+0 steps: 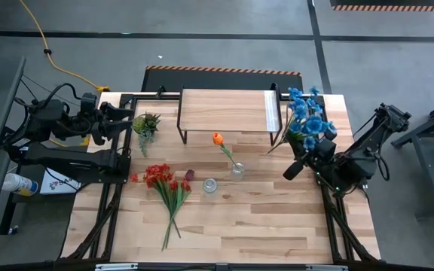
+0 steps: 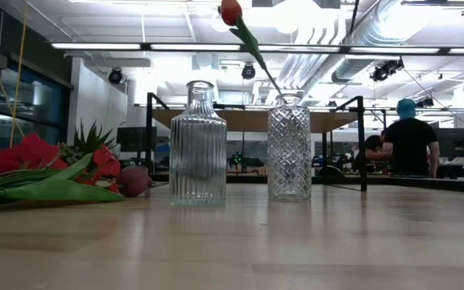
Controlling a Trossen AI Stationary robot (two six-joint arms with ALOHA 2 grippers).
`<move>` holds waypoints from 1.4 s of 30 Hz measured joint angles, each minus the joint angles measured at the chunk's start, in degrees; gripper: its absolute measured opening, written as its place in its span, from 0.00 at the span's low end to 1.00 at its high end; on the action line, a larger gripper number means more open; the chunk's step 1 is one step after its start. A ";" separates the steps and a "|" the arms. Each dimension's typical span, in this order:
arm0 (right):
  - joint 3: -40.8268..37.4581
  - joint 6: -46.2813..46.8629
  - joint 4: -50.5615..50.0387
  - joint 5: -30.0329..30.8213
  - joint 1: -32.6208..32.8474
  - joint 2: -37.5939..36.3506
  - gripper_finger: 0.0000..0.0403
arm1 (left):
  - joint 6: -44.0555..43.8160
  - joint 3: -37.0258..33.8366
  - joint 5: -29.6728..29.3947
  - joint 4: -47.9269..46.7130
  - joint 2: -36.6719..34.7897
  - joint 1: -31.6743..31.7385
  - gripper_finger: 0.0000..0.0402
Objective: Pick and place flowers into a vace then onto a shelf
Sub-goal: Put the blue flowers into the top transparent vase
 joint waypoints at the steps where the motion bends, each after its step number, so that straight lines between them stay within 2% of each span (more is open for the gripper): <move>1: 0.00 -0.42 0.00 0.00 0.02 0.00 0.01 | -0.01 0.00 -0.07 0.00 0.00 0.00 0.99; 19: 0.00 -15.01 0.85 -0.04 0.02 0.04 0.00 | -0.77 0.00 -0.24 0.00 -0.02 0.00 0.99; 24: 0.00 -16.41 0.87 -1.01 0.00 0.07 0.00 | -1.10 0.00 -0.32 0.01 0.00 0.01 0.99; 33: 0.00 -22.94 3.90 -12.48 -1.98 -1.09 0.00 | -1.10 0.00 -0.32 0.00 0.00 0.00 0.99; 37: -0.01 -22.43 3.51 -20.31 -2.91 -2.64 0.00 | -1.10 0.00 -0.32 0.00 0.00 0.00 0.99; 42: -0.02 -19.89 2.57 -24.99 -3.73 -3.65 0.00 | -1.10 0.00 -0.30 0.00 0.00 0.00 0.99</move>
